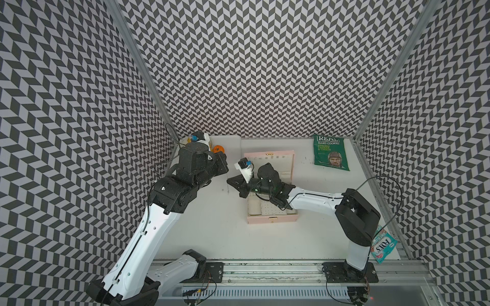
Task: Put jewelry chain into jewelry box
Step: Pick up the necklace from the center of the board.
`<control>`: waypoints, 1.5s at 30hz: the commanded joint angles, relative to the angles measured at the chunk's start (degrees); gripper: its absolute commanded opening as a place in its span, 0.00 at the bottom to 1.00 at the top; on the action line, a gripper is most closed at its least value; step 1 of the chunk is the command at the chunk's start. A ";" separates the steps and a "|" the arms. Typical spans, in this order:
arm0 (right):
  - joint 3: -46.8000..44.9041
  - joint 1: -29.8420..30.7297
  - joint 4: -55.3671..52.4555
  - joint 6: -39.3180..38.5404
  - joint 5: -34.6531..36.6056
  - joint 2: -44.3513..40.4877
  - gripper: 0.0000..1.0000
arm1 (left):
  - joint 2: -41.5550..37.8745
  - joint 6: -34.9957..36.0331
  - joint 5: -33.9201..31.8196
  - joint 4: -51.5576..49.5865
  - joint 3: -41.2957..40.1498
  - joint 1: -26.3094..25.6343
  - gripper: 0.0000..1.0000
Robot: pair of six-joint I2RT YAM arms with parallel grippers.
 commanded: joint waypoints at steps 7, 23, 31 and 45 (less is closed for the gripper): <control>1.89 0.47 3.14 0.88 -0.12 1.33 0.14 | -1.77 -0.06 1.43 0.74 0.87 -0.22 0.00; 2.04 0.44 3.44 0.72 0.10 1.52 0.19 | -1.58 -0.25 1.68 0.84 0.70 -0.20 0.00; 1.91 0.45 3.67 0.68 0.01 1.52 0.01 | -1.44 -0.11 1.26 0.97 0.46 -0.22 0.00; -2.91 -0.18 -5.64 -1.30 2.12 -5.68 0.00 | -4.93 -3.26 0.10 5.56 -10.93 3.60 0.00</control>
